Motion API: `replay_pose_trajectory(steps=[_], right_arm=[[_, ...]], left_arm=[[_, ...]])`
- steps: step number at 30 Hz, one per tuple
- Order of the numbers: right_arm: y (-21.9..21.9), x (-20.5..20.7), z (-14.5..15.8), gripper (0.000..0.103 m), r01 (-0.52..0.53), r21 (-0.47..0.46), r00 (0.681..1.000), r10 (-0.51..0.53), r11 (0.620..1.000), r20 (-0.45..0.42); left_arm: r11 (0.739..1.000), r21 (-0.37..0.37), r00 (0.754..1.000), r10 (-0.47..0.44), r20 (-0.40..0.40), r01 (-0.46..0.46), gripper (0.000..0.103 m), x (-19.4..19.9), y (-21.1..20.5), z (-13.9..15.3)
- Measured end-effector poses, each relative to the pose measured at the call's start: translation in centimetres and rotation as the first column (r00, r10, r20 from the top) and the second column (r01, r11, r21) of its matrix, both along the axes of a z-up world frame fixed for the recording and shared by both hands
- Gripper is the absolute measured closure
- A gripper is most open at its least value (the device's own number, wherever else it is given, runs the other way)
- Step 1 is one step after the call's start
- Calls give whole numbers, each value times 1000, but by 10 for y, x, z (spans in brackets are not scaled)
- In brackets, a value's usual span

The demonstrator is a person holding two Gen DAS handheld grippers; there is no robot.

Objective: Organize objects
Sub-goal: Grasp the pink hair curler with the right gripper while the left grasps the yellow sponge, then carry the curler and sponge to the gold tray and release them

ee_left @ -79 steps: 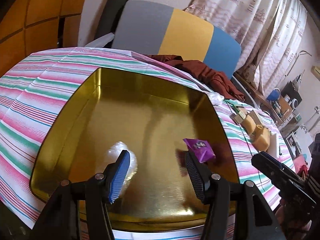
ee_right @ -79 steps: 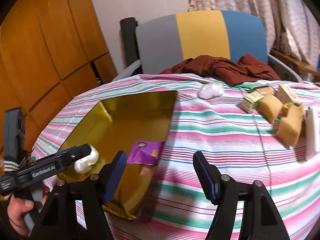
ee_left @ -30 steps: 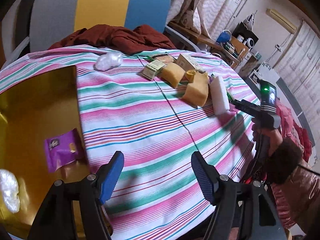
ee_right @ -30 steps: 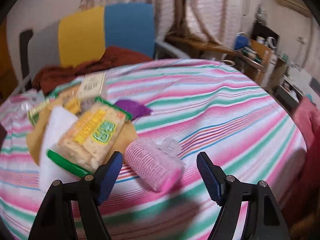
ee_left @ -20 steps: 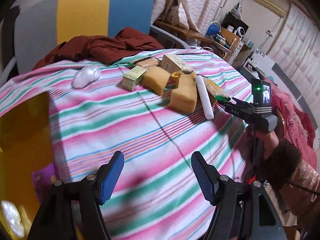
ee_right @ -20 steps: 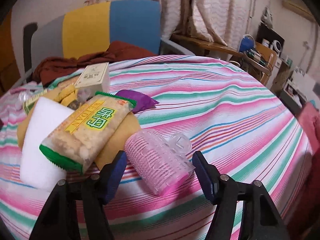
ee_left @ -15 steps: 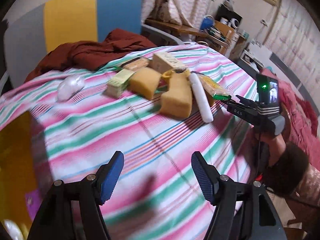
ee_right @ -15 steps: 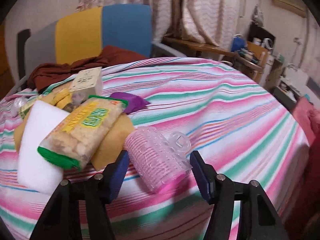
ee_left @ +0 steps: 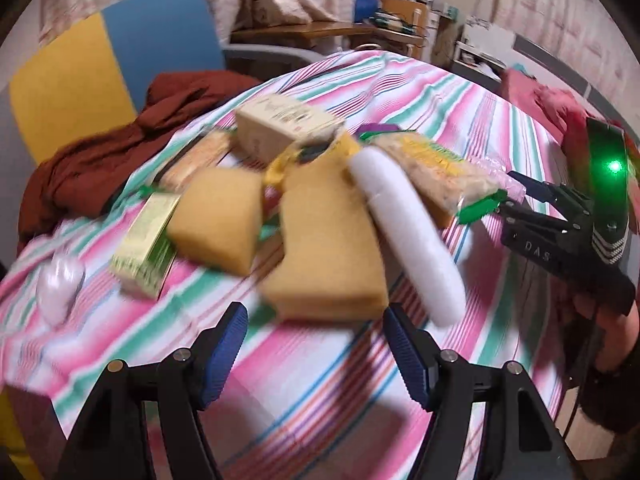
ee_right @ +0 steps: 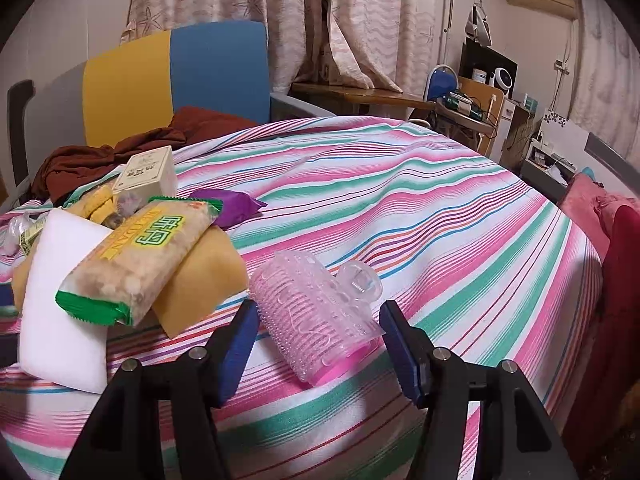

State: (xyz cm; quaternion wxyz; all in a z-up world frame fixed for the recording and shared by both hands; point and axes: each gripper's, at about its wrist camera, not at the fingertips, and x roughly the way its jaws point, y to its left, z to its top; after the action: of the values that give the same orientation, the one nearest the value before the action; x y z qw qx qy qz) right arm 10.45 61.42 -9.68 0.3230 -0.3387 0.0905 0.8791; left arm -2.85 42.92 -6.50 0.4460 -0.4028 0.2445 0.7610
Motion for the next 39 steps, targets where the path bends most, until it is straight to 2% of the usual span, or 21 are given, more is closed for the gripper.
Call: replay_pose_trajectory(steps=[3,6,9,11,12,15,31,33,39], right_arm=[[3,0,-1,40,-3,-16,1000,3,1000,-4],[4,0,-2,41,-4,-24,1000,3,1000,-6],[5,-2,-5,42,5,-24,1000,-5,1000,10],[5,-3,-6,43,10,-20,1000,-10,1000,18],[4,-2,-6,43,11,-19,1000,-11,1000,18],[3,-2,-6,44,17,-11,1000,-17,1000,19],[-14,7,4,45,48,77,999,-49,996,1],[-18,8,3,46,45,84,999,-46,995,5],[-33,27,-4,46,18,45,1000,-17,999,-15]], left_arm=[[999,24,999,-44,-7,44,31,2,12,2],[999,22,1000,-27,-12,27,31,-3,22,-4],[997,81,1000,-8,24,6,32,-6,23,-11],[994,108,998,24,51,-29,41,-8,17,-20],[992,116,998,48,51,-54,51,-10,14,-23],[985,140,994,94,58,-102,53,-14,3,-22],[966,179,982,191,0,-187,54,1,-51,-24],[966,165,979,205,-19,-199,54,4,-55,-25],[971,138,977,206,-64,-196,54,15,-63,-25]])
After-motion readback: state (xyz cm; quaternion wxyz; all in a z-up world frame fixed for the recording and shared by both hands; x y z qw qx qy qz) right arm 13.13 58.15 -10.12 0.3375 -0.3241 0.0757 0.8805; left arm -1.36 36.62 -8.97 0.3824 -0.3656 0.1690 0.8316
